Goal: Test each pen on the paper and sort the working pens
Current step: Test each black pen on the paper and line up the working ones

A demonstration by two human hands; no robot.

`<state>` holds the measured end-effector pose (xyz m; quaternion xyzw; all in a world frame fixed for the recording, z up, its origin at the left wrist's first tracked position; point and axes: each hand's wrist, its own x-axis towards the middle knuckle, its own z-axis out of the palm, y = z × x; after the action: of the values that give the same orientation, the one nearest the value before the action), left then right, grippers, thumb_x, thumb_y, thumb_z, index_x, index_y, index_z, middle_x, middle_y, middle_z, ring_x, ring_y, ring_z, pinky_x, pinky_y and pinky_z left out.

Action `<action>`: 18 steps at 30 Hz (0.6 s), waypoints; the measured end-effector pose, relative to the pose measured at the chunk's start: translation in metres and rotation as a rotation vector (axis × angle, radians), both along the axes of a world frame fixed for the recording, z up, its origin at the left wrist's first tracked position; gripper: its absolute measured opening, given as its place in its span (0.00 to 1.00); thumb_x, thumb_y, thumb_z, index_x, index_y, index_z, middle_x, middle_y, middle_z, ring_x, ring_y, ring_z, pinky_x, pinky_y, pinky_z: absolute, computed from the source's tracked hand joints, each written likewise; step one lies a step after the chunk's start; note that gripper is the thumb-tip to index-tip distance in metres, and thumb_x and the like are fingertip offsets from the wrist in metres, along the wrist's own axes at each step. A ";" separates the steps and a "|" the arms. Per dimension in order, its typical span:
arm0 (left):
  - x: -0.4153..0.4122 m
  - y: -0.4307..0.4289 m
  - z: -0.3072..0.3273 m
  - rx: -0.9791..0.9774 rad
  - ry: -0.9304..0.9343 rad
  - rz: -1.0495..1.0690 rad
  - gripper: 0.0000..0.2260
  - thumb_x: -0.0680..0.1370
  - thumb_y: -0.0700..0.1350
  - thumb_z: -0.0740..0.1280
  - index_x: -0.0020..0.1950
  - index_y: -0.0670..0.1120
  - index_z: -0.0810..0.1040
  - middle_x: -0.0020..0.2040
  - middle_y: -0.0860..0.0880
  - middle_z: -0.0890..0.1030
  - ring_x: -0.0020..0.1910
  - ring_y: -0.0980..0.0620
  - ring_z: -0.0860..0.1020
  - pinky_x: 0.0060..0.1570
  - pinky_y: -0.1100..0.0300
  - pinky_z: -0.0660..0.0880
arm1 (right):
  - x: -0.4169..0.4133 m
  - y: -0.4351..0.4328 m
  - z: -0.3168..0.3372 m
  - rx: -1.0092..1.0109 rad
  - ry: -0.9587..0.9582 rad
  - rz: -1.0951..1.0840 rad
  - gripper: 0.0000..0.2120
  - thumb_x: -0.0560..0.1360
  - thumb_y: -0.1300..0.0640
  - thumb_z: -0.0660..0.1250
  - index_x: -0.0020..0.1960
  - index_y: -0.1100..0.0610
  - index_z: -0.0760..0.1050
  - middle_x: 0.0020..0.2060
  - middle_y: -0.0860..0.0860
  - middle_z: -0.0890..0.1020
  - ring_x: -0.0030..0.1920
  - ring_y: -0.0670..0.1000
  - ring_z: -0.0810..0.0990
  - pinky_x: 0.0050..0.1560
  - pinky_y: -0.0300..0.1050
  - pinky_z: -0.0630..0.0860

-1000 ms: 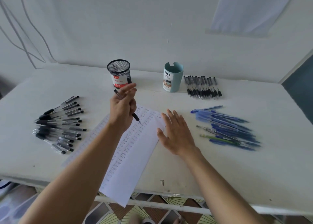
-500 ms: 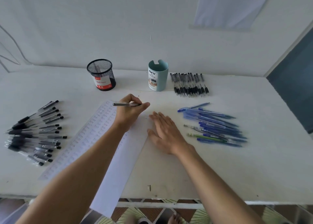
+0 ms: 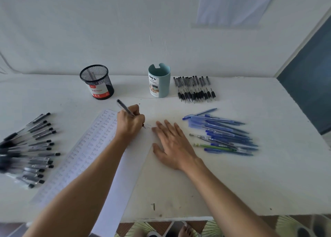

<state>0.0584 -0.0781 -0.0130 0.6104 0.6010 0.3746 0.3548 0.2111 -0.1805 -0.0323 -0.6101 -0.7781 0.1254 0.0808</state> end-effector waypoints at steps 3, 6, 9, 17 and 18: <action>-0.001 0.002 -0.001 0.016 0.056 -0.019 0.08 0.64 0.31 0.63 0.32 0.37 0.64 0.27 0.44 0.67 0.29 0.49 0.64 0.23 0.59 0.59 | 0.000 0.000 0.000 0.006 0.020 -0.017 0.36 0.76 0.39 0.40 0.80 0.53 0.55 0.81 0.52 0.52 0.80 0.52 0.45 0.79 0.50 0.39; 0.000 0.004 -0.002 0.027 0.089 -0.018 0.08 0.65 0.31 0.62 0.32 0.37 0.63 0.28 0.43 0.66 0.30 0.49 0.63 0.23 0.60 0.57 | 0.000 0.001 0.000 -0.025 0.042 -0.047 0.32 0.80 0.37 0.48 0.81 0.50 0.51 0.81 0.51 0.48 0.80 0.51 0.42 0.79 0.50 0.37; 0.001 0.005 -0.002 0.023 0.101 -0.006 0.08 0.65 0.30 0.62 0.33 0.36 0.62 0.29 0.43 0.66 0.29 0.49 0.62 0.21 0.64 0.55 | 0.000 0.003 -0.001 -0.037 0.011 -0.061 0.35 0.80 0.35 0.50 0.81 0.49 0.46 0.81 0.51 0.43 0.80 0.51 0.38 0.78 0.49 0.35; 0.001 0.006 -0.004 0.021 0.098 -0.005 0.12 0.64 0.30 0.62 0.30 0.42 0.61 0.28 0.45 0.63 0.27 0.51 0.60 0.22 0.62 0.55 | -0.002 0.004 -0.003 -0.003 0.006 -0.078 0.36 0.79 0.33 0.51 0.81 0.50 0.50 0.81 0.52 0.47 0.80 0.52 0.42 0.79 0.50 0.38; 0.001 0.006 -0.004 0.018 0.081 -0.001 0.12 0.64 0.30 0.62 0.29 0.43 0.61 0.27 0.45 0.64 0.25 0.54 0.61 0.21 0.63 0.57 | -0.001 0.004 -0.003 -0.008 0.005 -0.078 0.36 0.79 0.33 0.51 0.81 0.50 0.50 0.81 0.52 0.47 0.80 0.52 0.41 0.79 0.50 0.38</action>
<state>0.0590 -0.0718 -0.0169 0.6286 0.6111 0.3547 0.3249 0.2096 -0.1762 -0.0350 -0.6402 -0.7529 0.1266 0.0852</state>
